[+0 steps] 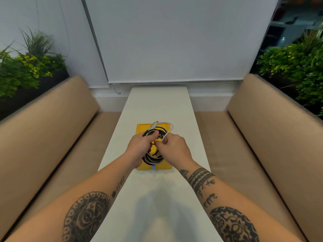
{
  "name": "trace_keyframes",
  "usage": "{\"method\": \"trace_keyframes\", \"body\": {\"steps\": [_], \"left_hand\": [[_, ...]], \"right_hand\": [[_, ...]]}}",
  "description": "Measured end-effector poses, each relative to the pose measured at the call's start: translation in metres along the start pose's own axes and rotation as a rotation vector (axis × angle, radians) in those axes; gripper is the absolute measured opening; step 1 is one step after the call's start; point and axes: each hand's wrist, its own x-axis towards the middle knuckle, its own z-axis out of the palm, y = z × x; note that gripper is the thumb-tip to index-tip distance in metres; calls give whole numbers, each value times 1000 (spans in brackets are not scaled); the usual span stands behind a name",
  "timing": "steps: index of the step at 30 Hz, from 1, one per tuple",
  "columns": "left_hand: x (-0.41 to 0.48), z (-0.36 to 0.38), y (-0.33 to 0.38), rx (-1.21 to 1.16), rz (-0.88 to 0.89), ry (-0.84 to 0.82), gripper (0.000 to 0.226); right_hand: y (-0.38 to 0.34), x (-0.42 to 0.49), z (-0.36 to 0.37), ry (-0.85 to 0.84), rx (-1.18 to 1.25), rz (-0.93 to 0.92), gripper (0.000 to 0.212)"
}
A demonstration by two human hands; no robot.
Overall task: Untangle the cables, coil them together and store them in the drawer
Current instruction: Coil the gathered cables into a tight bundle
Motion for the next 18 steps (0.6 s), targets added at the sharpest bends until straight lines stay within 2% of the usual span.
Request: {"method": "trace_keyframes", "body": {"steps": [3, 5, 9, 12, 13, 15, 16, 18], "left_hand": [[1, 1, -1, -30, -12, 10, 19], [1, 2, -1, -39, -19, 15, 20], [7, -5, 1, -163, -33, 11, 28], [12, -10, 4, -273, -60, -7, 30], [13, -10, 5, -302, -65, -18, 30], [14, -9, 8, -353, -72, -27, 31], [13, -8, 9, -381, -78, -35, 30], [12, -5, 11, -430, -88, -62, 30]], "right_hand": [[0, 0, 1, 15, -100, -12, 47], [-1, -1, -1, 33, -72, -2, 44], [11, -7, -10, 35, 510, -15, 43], [38, -7, -3, 157, 702, 66, 35], [47, -7, 3, 132, 708, 101, 29], [57, -11, 15, -27, 622, 146, 10], [58, -14, 20, -133, 571, 150, 13], [54, -18, 32, -318, 540, 122, 46]]}}
